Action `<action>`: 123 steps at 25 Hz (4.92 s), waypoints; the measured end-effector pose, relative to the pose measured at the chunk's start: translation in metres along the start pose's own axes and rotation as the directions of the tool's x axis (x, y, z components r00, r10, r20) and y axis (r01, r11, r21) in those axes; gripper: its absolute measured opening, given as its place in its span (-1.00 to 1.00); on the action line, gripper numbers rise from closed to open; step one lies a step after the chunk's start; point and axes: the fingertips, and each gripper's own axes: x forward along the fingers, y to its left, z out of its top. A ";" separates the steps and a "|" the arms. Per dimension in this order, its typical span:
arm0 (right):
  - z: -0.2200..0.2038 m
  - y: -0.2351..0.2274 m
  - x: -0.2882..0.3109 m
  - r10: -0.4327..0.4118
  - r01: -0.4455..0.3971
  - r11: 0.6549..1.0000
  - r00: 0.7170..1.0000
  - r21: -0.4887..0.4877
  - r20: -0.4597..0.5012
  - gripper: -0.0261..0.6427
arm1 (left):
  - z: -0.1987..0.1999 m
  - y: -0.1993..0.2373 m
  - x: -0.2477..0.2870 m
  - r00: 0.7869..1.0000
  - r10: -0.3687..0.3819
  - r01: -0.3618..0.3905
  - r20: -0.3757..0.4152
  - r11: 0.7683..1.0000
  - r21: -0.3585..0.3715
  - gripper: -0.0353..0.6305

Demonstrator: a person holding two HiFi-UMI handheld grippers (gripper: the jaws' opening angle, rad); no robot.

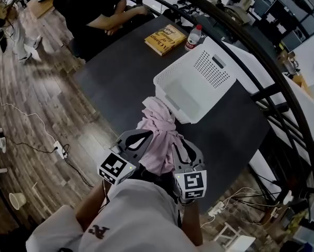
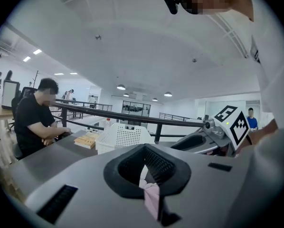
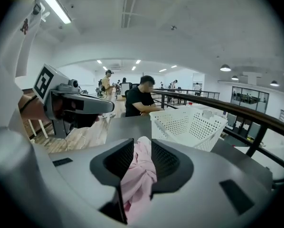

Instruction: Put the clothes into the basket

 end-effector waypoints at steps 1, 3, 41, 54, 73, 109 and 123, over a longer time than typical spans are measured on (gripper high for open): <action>-0.006 0.001 0.004 0.003 -0.003 1.000 1.000 0.006 -0.021 -0.58 | -0.005 0.002 0.003 1.000 -0.009 0.009 -0.014 1.000 0.005 -0.91; -0.019 0.003 0.013 0.009 -0.008 1.000 0.998 0.014 -0.065 -0.55 | -0.015 0.004 0.008 0.999 -0.029 0.030 -0.040 0.999 0.012 -0.91; -0.206 0.024 0.106 0.102 -0.063 0.994 0.847 0.093 -0.521 -0.64 | -0.099 0.002 0.029 0.960 -0.145 0.152 -0.240 0.988 0.012 -0.91; -0.124 0.041 0.096 0.171 -0.112 0.972 0.940 0.206 -0.296 -0.70 | -0.076 0.016 0.019 0.973 -0.150 0.151 -0.178 0.989 -0.011 -0.91; 0.027 0.061 0.073 0.119 -0.112 0.982 0.992 0.153 -0.038 -0.70 | 0.008 0.058 -0.006 0.983 -0.182 0.182 -0.003 0.983 -0.003 -0.91; 0.163 -0.038 -0.021 0.015 -0.062 0.993 0.918 0.105 0.397 -0.70 | 0.128 -0.017 0.018 0.984 -0.139 0.118 0.110 0.976 0.182 -0.91; 0.163 -0.098 -0.009 -0.286 0.212 0.945 0.907 0.251 0.309 -0.70 | 0.138 -0.006 0.080 0.907 -0.416 0.398 0.060 0.897 0.192 -0.91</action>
